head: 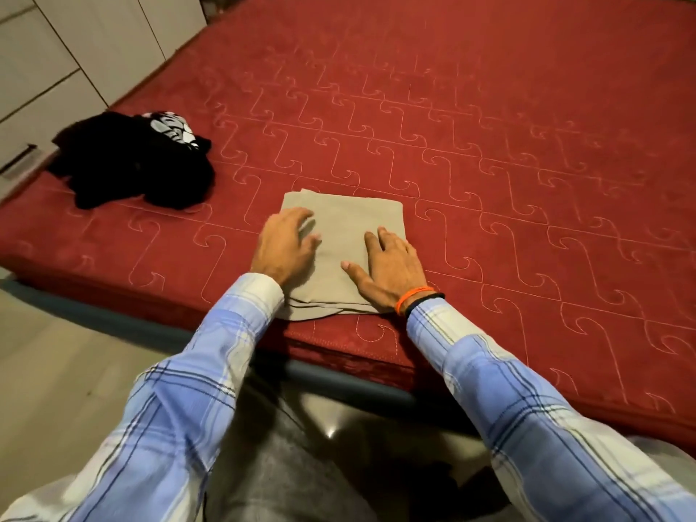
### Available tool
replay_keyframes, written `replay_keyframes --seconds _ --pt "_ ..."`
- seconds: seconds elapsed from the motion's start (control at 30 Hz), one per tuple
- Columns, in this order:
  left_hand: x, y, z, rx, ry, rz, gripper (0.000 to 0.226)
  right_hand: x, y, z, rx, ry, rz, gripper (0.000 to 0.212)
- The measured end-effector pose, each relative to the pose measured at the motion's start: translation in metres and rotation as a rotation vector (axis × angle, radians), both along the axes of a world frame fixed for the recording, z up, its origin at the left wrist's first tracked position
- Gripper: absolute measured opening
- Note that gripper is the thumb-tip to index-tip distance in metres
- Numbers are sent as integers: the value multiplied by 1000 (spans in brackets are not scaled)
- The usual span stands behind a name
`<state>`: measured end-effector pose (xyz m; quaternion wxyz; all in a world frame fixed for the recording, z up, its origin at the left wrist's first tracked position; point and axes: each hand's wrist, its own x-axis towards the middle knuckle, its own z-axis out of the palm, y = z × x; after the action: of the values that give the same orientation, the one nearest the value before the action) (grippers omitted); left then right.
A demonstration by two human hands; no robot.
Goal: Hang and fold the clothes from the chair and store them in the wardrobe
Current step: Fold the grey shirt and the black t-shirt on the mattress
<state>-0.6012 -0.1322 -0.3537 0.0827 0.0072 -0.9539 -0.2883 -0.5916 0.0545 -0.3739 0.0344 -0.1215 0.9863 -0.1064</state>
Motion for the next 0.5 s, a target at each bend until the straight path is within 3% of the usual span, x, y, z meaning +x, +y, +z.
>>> replay_keyframes --seconds 0.07,0.17,0.3,0.5 --pt "-7 4 -15 -179 -93 -188 60 -8 -7 4 -65 57 -15 71" --pt "-9 -1 -42 -363 -184 -233 78 -21 -7 -5 -50 -24 46 76" --pt "-8 -3 -49 -396 -155 -237 91 -24 2 -20 -52 -68 25 86" --pt "-1 -3 -47 -382 -125 -237 88 -12 2 -23 -18 16 8 103"
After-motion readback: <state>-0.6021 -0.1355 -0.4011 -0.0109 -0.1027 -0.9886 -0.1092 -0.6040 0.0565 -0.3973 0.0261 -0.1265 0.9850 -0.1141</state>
